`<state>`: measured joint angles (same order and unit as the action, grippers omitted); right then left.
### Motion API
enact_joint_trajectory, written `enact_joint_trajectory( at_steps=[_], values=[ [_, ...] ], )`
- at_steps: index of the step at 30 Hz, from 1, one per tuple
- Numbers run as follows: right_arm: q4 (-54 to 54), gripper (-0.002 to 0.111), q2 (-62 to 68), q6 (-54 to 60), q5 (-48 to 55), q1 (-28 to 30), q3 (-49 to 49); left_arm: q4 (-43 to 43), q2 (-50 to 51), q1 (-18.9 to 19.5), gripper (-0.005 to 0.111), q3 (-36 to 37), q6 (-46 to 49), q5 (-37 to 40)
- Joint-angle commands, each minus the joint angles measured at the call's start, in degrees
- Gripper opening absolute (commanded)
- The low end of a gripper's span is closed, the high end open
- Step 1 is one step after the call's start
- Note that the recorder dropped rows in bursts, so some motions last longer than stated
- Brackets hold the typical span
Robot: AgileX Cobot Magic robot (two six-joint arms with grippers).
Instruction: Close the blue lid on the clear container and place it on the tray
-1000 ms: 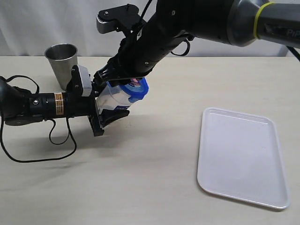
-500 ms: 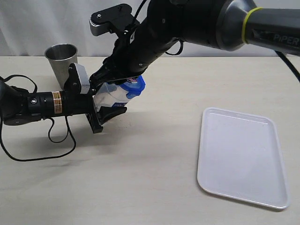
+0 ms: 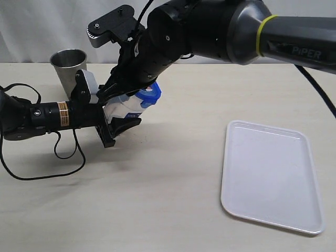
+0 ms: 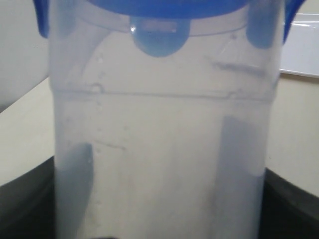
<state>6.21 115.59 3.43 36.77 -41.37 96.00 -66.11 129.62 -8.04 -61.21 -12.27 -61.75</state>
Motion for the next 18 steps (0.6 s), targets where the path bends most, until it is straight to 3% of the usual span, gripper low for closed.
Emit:
enact_joint_trajectory(
  at_steps=[1,9,18],
  values=[
    [1.2,0.026,3.5,0.3,4.5,-0.6,-1.3,-2.4,-0.6,-0.7,0.0,-0.2,0.4,-4.1],
    [10.4,0.026,5.6,-5.0,6.1,-1.4,-1.3,-2.4,-0.6,-0.7,0.0,-0.2,0.4,-4.1],
    [11.4,0.026,5.6,-5.6,6.9,-1.4,-1.3,-2.4,-0.6,-0.7,0.0,-0.2,0.4,-4.3]
  ],
)
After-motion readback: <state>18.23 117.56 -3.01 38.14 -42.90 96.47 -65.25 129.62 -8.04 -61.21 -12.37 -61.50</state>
